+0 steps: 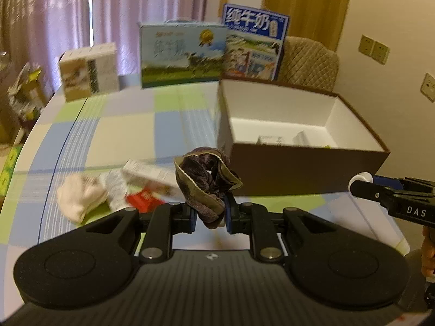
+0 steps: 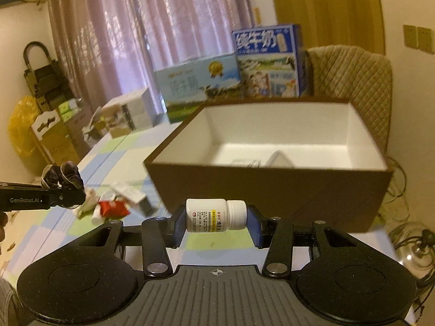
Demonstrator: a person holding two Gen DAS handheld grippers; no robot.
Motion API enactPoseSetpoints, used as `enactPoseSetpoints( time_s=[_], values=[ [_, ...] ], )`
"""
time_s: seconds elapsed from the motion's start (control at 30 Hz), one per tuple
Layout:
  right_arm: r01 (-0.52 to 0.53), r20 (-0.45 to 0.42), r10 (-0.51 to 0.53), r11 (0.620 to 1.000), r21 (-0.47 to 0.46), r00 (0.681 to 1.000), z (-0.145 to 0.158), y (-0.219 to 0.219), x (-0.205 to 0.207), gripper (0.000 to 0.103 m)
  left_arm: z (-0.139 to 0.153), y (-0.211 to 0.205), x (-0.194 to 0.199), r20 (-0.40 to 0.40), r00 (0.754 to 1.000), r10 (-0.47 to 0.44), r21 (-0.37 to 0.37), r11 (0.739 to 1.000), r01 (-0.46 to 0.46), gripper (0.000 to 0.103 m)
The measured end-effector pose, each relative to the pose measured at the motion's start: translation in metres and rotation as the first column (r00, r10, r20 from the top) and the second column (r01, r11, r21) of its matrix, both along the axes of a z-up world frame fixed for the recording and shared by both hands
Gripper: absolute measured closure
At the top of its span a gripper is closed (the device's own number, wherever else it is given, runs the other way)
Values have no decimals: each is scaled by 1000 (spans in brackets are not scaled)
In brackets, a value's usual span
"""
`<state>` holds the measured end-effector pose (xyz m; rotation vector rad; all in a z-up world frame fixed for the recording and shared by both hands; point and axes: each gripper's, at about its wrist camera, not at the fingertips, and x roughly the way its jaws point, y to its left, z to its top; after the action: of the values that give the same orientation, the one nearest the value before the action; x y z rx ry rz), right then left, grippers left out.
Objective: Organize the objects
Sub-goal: 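Carry socks and pill bottle into the brown box and open both tools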
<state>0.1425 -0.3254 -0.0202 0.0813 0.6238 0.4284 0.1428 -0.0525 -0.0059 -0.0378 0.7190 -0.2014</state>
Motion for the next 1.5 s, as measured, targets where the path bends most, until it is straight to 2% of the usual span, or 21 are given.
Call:
enactPoseSetpoints(
  time_s=[0.43, 0.7, 0.87, 1.1, 1.5],
  values=[
    [64, 89, -61, 997, -33, 994, 29, -31, 23, 60, 21, -49, 34, 72, 992, -102, 33, 994, 100, 87],
    [76, 110, -67, 995, -72, 992, 31, -41, 41, 60, 24, -72, 57, 65, 985, -159, 70, 986, 155, 87],
    [93, 114, -81, 990, -101, 990, 28, -48, 56, 60, 22, -82, 74, 57, 982, -180, 121, 978, 172, 87],
    [86, 72, -77, 987, -135, 994, 25, -57, 92, 60, 17, -96, 115, 33, 973, -227, 195, 957, 216, 87],
    [93, -76, -106, 984, -152, 992, 11, -74, 179, 60, -3, -128, 201, -111, 953, -283, 258, 917, 303, 86]
  ],
)
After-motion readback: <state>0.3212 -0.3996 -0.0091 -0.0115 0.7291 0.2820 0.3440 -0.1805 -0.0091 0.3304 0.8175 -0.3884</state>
